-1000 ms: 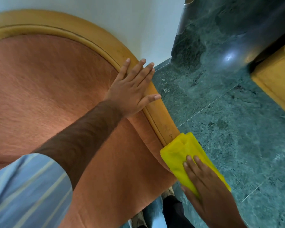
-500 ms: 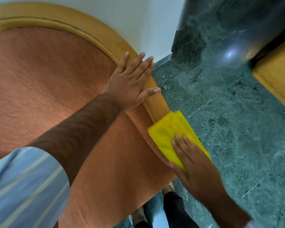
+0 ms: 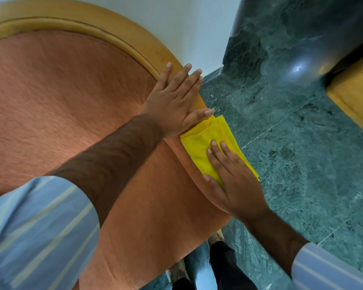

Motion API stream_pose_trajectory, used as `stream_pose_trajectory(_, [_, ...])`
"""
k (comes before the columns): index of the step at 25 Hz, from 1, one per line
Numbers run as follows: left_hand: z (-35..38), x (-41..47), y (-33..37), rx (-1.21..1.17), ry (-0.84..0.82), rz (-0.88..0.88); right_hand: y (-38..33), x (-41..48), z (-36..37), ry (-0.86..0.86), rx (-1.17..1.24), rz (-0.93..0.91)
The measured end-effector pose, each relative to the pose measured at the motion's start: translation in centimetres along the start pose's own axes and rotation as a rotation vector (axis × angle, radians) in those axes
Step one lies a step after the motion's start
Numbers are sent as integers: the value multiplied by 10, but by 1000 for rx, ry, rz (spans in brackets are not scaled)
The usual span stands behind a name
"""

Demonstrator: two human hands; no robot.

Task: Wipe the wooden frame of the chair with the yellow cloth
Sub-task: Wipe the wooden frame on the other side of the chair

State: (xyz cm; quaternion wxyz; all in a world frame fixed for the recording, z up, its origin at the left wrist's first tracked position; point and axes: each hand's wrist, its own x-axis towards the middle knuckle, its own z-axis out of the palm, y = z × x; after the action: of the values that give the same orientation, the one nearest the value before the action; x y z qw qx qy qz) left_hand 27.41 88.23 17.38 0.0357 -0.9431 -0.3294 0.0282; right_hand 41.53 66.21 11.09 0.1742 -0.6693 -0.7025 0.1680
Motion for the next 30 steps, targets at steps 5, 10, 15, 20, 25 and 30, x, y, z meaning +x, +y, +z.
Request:
stream_pose_trajectory(5, [-2, -33, 32, -537, 296, -317, 12, -14, -29, 65, 316, 291])
stream_pose_trajectory(10, [10, -68, 70, -967, 55, -892, 35, -32, -51, -134, 457, 789])
stream_pose_trajectory(15, [9, -63, 61, -1239, 7, -931, 31, -17, -57, -65, 581, 810])
stream_pose_trajectory(20, [-7, -94, 33, -1565, 170, -1003, 7, 13, -73, 44, 1067, 755])
stream_pose_trajectory(25, [-13, -175, -6, -1711, 515, -1148, -57, 75, -64, -55, 1233, 583])
stream_pose_trajectory(30, [-12, -289, -33, -1618, 817, -1457, -161, 131, -22, -525, 1235, 576])
